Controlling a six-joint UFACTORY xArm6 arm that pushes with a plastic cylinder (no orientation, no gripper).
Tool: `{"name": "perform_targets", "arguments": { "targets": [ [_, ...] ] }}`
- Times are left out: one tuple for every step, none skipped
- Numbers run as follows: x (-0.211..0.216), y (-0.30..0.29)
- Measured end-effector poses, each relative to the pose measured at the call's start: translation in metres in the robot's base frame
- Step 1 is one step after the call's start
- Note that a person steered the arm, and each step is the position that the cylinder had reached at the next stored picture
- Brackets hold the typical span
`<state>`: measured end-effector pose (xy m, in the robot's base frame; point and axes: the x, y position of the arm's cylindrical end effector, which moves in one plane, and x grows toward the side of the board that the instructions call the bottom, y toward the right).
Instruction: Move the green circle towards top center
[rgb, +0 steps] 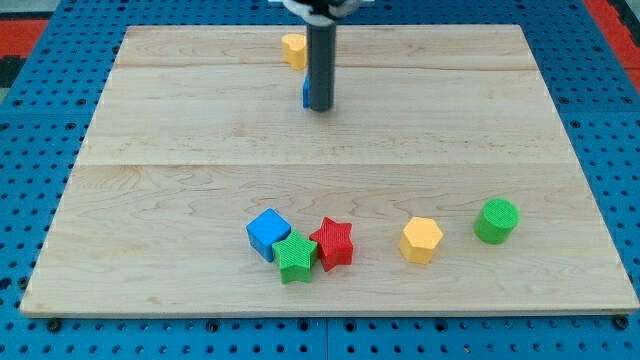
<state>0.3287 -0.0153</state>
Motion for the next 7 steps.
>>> {"name": "perform_targets", "arguments": {
  "targets": [
    [-0.007,-0.006],
    [-0.026,-0.015],
    [-0.028,0.002],
    [0.010,0.111],
    [0.093,0.212],
    [0.187,0.274],
    [0.224,0.281]
  ]
}}
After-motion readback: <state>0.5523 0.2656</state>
